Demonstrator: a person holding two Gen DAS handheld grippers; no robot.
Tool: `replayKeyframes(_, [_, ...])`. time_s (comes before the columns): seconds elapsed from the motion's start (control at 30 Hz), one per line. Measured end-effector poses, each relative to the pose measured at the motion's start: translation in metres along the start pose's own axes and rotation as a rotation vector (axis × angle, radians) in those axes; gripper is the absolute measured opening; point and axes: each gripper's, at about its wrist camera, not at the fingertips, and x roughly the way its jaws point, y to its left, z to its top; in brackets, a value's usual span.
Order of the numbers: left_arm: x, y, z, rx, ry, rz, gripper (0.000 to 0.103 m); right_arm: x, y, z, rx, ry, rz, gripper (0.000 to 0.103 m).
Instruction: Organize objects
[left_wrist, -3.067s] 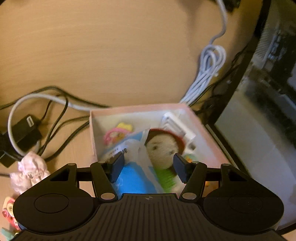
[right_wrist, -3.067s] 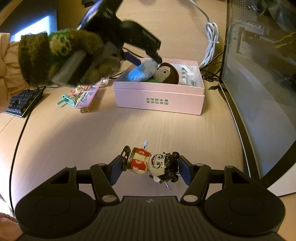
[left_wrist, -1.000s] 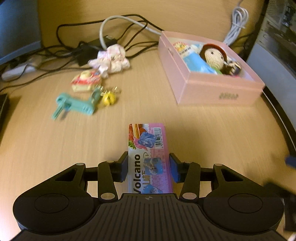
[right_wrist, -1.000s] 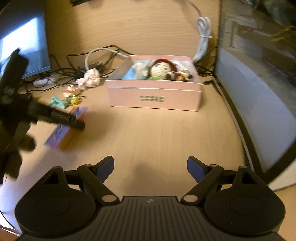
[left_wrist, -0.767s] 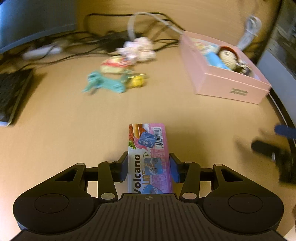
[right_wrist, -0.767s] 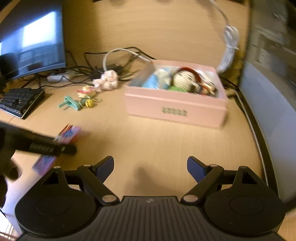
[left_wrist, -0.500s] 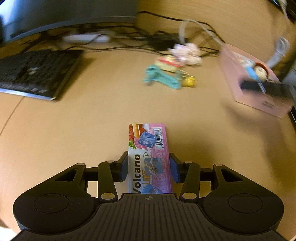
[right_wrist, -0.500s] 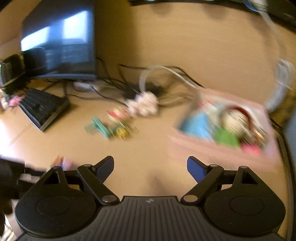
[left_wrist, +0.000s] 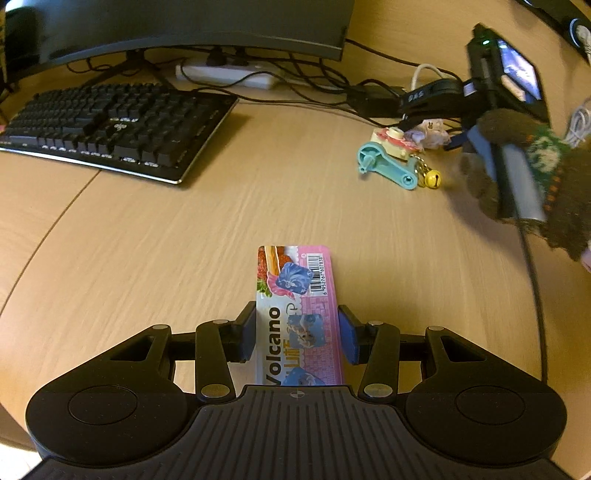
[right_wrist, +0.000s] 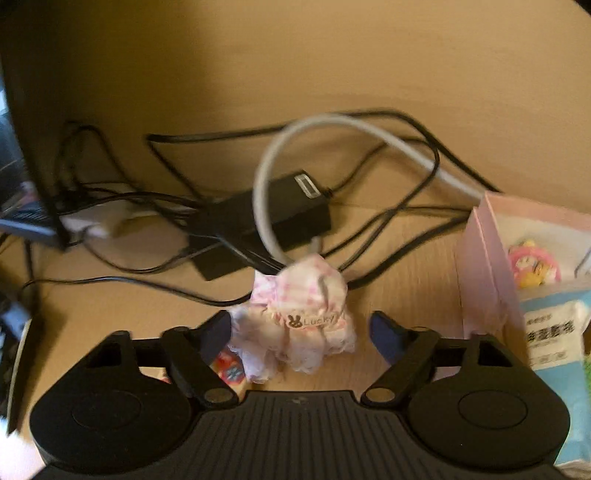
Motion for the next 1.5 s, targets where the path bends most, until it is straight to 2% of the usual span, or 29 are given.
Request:
replayKeyframes(0.1, [0.0, 0.001, 0.0, -0.008, -0.003, -0.007, 0.049, 0.006, 0.003, -0.007, -0.013, -0.007, -0.025, 0.058])
replayKeyframes(0.2, [0.0, 0.003, 0.001, -0.02, -0.003, -0.011, 0.049, 0.001, 0.011, -0.014, -0.096, -0.004, 0.008, 0.043])
replayKeyframes(0.4, [0.003, 0.001, 0.004, -0.023, 0.004, -0.001, 0.049, -0.028, 0.016, -0.047, -0.186, 0.009, 0.078, 0.039])
replayKeyframes(0.67, [0.004, 0.001, 0.005, -0.053, 0.005, 0.005, 0.049, -0.079, 0.006, -0.098, -0.259, 0.051, 0.152, 0.038])
replayKeyframes(0.9, [0.006, 0.001, 0.007, -0.075, 0.002, 0.004, 0.049, -0.123, -0.011, -0.13, -0.315, 0.089, 0.168, 0.039])
replayKeyframes(0.97, [0.006, -0.001, 0.007, -0.068, 0.002, 0.01, 0.049, -0.126, -0.012, -0.131, -0.333, 0.08, 0.149, 0.039])
replayKeyframes(1.03, [0.006, -0.001, 0.006, -0.062, 0.0, 0.011, 0.049, -0.129, -0.011, -0.128, -0.341, 0.06, 0.13, 0.046])
replayKeyframes(1.17, [0.005, 0.0, 0.005, -0.058, -0.003, 0.003, 0.049, -0.131, 0.003, -0.117, -0.348, 0.007, 0.152, 0.057])
replayKeyframes(1.37, [0.005, -0.002, 0.005, -0.034, -0.002, 0.014, 0.049, -0.108, 0.041, -0.11, -0.367, -0.014, 0.198, 0.057])
replayKeyframes(1.5, [0.004, -0.004, 0.004, -0.027, -0.005, 0.012, 0.049, -0.107, 0.049, -0.114, -0.383, -0.028, 0.216, 0.058])
